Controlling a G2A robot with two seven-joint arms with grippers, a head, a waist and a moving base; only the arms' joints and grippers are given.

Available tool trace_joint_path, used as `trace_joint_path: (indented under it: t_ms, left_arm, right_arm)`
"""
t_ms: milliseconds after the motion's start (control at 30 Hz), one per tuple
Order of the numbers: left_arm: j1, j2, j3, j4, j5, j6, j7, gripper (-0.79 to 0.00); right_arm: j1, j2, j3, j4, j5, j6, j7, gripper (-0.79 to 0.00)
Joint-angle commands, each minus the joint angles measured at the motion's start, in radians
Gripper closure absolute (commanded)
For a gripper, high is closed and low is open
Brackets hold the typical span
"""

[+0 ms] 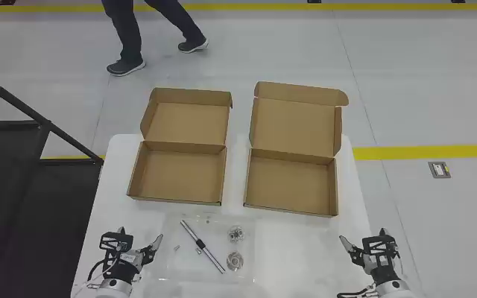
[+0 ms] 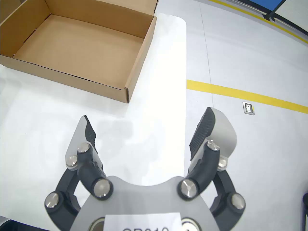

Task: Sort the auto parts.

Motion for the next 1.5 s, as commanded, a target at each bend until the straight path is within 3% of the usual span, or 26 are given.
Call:
trace_joint_path:
  t_ms: [0, 400, 567, 733, 867, 1033, 1467]
  left_arm:
    - [0.0, 0.0, 0.0, 0.0, 0.0, 0.0, 0.0, -0.784]
    - [0.001, 0.0, 0.001, -0.002, -0.004, -0.01, 0.009, -0.785]
    - [0.039, -0.003, -0.025, -0.009, -0.039, -0.023, 0.106, -0.785]
    - [0.086, -0.005, -0.067, -0.035, -0.059, -0.03, 0.185, -0.785]
    - [0.12, -0.009, -0.106, -0.05, -0.106, -0.008, 0.219, -0.785]
    - [0.132, -0.012, -0.119, -0.063, -0.16, 0.001, 0.203, -0.785]
    - [0.132, -0.012, -0.119, -0.063, -0.16, 0.001, 0.203, -0.785]
  right_arm:
    - [0.0, 0.0, 0.0, 0.0, 0.0, 0.0, 0.0, -0.784]
    - [0.002, 0.0, -0.001, -0.006, -0.004, -0.003, -0.006, -0.785]
    - [-0.031, 0.004, 0.005, -0.09, -0.12, -0.042, -0.127, -0.785]
    - [-0.073, 0.013, -0.015, -0.249, -0.33, -0.106, -0.156, -0.785]
    - [-0.082, 0.017, -0.077, -0.369, -0.462, -0.18, -0.139, -0.785]
    - [-0.038, 0.01, -0.18, -0.436, -0.442, -0.246, -0.011, -0.785]
    - [-0.027, 0.011, -0.202, -0.463, -0.491, -0.263, -0.022, -0.785]
